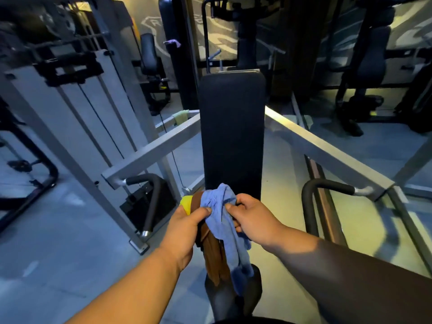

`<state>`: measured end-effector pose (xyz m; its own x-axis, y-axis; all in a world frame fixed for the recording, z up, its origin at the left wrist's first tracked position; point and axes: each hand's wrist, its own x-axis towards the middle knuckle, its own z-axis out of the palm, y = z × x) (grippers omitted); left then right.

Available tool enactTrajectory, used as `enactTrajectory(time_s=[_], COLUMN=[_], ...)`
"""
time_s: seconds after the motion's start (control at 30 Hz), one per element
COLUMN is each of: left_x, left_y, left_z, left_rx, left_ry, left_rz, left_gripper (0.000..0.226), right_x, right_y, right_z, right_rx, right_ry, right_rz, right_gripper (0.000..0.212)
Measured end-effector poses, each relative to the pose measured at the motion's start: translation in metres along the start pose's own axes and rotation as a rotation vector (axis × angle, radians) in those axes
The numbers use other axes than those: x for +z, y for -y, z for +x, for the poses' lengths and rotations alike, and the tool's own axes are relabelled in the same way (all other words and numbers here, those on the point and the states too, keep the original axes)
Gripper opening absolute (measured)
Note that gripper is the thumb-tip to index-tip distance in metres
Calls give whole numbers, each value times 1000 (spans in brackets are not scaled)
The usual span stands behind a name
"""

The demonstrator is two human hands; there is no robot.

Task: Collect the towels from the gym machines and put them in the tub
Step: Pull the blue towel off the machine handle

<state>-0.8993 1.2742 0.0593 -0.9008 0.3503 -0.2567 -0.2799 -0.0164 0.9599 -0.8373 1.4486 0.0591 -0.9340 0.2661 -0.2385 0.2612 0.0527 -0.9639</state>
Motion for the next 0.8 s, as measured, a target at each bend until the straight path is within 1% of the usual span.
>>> enactTrajectory(time_s=[0.1,0.2,0.27,0.3,0.37,0.43,0.47,0.53,0.6,0.67,0.73,0.8], left_x=[-13,-27,-42,-52,-75,-101,-115,-144,-178,-218,-263,-311], left_y=[10,14,17,19,19,16,14,12,12,12,12,13], left_z=[-22,-47,-60,-66,-77,-90,-97,-110,-122,-135,-147,-162], left_rx=[-13,-3,14,20,28,31,30,36,47,51,50,50], left_ry=[-51,-41,-83,-123,-197,-248,-271,-312,-359,-396,-426,-445], left_rz=[-50,-39,-22,-21,-24,-33,-40,-64,-86,-111,-140,-170], left_gripper=[20,22,30,34,33,28,26,24,25,24,26,26], right_x=[17,41,60,69,91,114,127,156,190,229,275,326], right_y=[-7,-6,-1,0,6,14,18,19,16,13,21,26], right_z=[-6,-17,-25,-26,-27,-31,-33,-33,-30,-29,-38,-49], right_rx=[-23,-78,-118,-128,-124,-89,-71,-67,-48,23,60,42], right_ry=[44,97,165,205,275,341,361,306,220,217,297,400], right_rz=[22,-14,-38,-59,-64,5,26,-47,-174,-217,-239,-258], right_gripper=[20,13,4,3,16,34,40,50,48,41,36,36])
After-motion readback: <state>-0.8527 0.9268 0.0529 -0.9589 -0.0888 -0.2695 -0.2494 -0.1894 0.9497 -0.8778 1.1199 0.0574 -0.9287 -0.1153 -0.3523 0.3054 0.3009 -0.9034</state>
